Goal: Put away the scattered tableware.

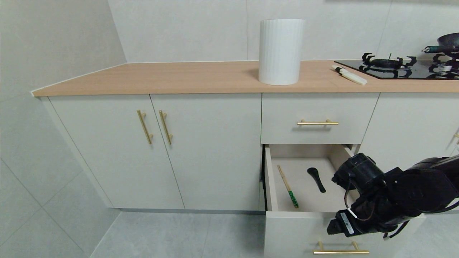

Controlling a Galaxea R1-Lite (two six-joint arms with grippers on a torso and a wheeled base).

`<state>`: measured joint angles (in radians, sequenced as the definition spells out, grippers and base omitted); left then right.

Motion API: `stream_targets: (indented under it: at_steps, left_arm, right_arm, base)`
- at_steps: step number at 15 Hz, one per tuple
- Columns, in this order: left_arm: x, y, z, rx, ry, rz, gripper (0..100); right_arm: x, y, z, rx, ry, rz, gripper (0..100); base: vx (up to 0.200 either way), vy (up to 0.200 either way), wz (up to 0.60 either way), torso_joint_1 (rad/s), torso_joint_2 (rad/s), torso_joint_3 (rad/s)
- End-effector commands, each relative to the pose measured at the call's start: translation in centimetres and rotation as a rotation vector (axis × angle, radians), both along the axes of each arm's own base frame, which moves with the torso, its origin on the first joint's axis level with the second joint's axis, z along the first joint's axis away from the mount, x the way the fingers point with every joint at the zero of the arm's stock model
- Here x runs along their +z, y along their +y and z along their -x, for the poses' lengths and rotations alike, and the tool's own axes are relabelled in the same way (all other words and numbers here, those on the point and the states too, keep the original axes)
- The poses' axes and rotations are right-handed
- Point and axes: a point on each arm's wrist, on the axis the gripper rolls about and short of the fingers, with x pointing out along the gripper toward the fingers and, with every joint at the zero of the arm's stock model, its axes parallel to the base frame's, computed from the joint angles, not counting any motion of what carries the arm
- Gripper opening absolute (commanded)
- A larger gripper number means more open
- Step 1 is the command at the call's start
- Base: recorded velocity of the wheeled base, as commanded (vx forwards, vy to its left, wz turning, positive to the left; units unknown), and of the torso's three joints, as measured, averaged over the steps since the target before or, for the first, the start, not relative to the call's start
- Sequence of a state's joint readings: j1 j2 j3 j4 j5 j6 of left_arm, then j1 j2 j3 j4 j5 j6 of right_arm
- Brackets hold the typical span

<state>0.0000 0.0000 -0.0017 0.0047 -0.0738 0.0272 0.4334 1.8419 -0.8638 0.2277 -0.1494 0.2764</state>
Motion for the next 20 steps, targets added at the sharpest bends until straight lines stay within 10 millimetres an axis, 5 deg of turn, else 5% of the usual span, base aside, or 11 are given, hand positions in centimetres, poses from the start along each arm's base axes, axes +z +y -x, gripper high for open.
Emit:
stream_targets:
  at_steps: [1,9,20]
  left_arm:
    - [0.0,0.0,0.0,0.0,0.0,0.0,100]
    - [0.0,0.0,0.0,0.0,0.0,0.0,100]
    - [0.0,0.0,0.0,0.0,0.0,0.001,100]
  right_arm:
    - [-0.6,0.1,-0.3,-0.015,0.01,0.011,100]
    - [-2.1,0.2,-3.3,-0.135,-0.158,0.03,100]
    - [-3.6,-1.7,-13.6,-0.256,-0.309,-0.008,100]
  base:
    - [0.0,0.0,0.0,0.0,0.0,0.0]
    - [0.0,0.0,0.0,0.0,0.0,0.0]
    - [0.0,0.0,0.0,0.0,0.0,0.0]
